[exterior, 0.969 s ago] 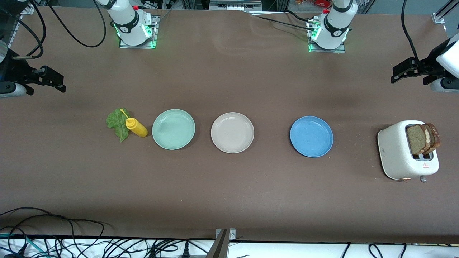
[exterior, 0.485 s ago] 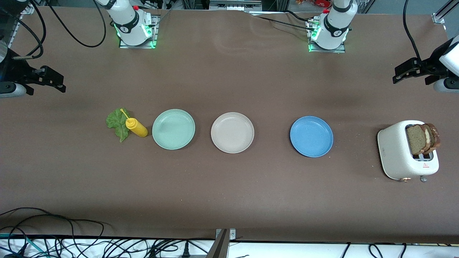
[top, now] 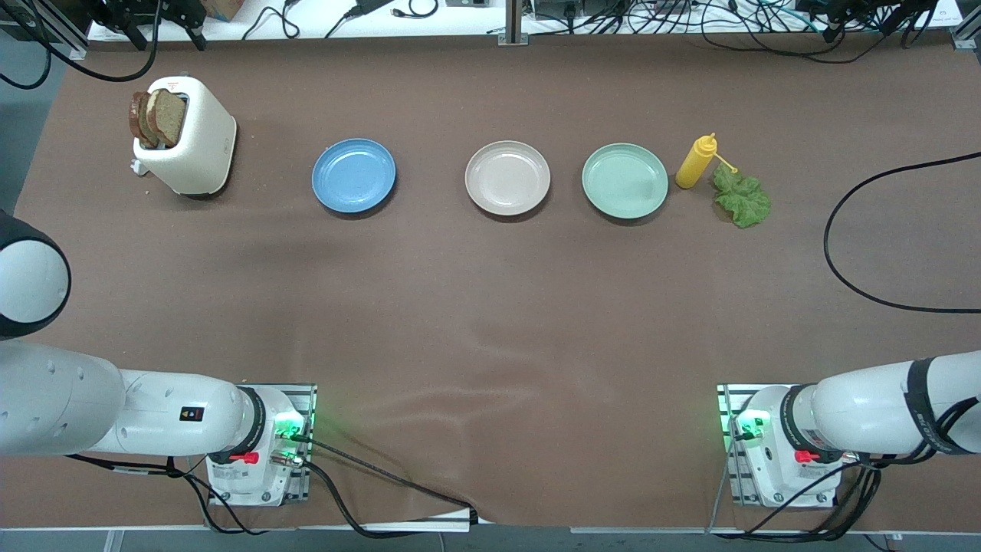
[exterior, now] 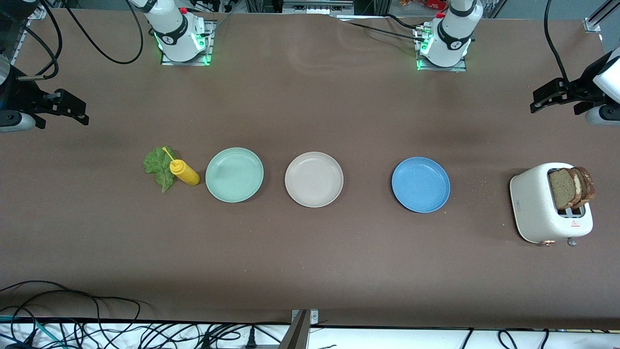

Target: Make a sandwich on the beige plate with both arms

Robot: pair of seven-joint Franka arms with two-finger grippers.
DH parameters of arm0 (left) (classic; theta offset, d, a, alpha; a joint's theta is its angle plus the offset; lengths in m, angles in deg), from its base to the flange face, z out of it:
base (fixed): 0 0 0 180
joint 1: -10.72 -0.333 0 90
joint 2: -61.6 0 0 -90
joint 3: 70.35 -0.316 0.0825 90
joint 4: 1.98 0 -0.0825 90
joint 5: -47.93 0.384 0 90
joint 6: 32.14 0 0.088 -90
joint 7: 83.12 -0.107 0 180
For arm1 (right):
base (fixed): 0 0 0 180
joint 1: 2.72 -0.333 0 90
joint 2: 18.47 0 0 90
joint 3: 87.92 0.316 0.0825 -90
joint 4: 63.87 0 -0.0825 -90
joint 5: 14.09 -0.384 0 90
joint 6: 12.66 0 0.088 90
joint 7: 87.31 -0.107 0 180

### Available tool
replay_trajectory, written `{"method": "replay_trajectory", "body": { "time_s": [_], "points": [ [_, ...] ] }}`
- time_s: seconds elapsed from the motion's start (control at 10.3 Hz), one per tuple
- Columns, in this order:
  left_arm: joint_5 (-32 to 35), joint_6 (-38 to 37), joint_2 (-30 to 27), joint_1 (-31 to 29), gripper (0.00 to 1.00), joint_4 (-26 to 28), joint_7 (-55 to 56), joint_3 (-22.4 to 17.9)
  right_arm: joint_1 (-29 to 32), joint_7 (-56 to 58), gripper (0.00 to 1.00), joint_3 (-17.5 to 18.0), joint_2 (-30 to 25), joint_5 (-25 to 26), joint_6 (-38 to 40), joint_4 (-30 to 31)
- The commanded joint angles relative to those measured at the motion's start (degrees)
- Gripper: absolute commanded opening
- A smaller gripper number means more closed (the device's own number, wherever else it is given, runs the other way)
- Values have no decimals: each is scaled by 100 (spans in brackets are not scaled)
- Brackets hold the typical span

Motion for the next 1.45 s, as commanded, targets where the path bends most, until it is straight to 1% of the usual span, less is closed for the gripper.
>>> {"method": "replay_trajectory", "body": {
  "time_s": [0.0, 1.36],
  "points": [
    [132, -57, 50, -39, 100, -88, -119, 45, -28, -40, 100, -24, 61, -7, 50, -139],
    [168, -66, 155, -171, 100, -106, -136, 36, -37, -40, 100, -6, 52, 81, 59, -139]
  ]
}}
